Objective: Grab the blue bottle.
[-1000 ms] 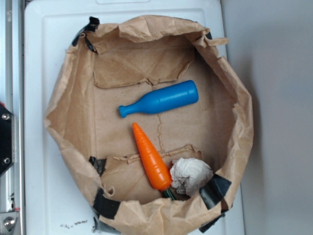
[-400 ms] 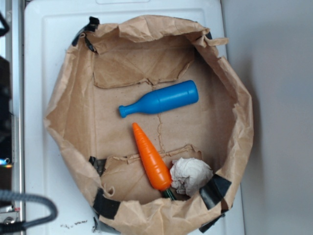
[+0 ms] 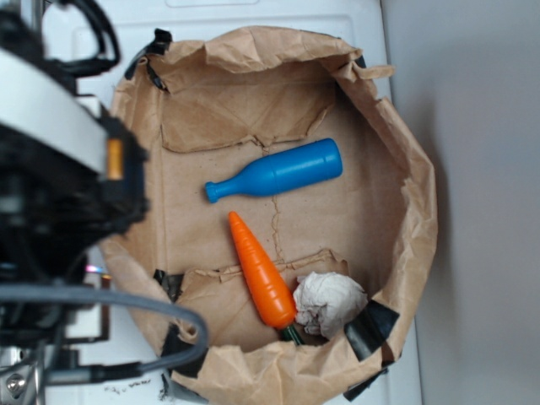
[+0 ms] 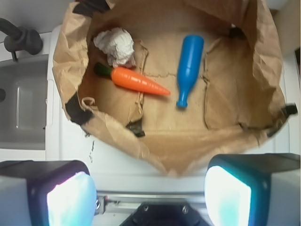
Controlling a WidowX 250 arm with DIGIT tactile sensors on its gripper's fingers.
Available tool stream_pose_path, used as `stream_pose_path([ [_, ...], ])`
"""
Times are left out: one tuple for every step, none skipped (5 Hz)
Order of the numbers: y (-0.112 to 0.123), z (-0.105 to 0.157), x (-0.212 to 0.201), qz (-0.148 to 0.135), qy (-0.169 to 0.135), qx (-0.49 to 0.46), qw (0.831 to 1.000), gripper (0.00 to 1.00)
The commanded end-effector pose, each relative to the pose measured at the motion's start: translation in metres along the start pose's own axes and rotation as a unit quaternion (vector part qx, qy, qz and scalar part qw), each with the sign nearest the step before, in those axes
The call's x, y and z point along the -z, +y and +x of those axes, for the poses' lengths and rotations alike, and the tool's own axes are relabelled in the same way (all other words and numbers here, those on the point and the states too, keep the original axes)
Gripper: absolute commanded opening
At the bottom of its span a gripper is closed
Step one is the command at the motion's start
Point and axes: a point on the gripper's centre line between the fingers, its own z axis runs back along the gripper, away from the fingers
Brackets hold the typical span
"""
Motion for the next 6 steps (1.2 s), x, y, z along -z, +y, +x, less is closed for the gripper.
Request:
stream_pose_path([
  [0.005, 0.015, 0.006, -0.001, -0.013, 0.016, 1.0, 1.0],
  [0.005, 0.015, 0.006, -0.001, -0.013, 0.016, 1.0, 1.0],
  [0.005, 0.015, 0.006, -0.001, -0.013, 0.016, 1.0, 1.0],
  [0.005, 0.015, 0.006, -0.001, -0.013, 0.016, 1.0, 1.0],
  [0.01, 0.04, 0.031, 0.001, -0.046, 0.004, 0.999, 1.0],
  [0.014, 0.066, 0.052, 0.011, -0.051, -0.01, 0.999, 1.0],
])
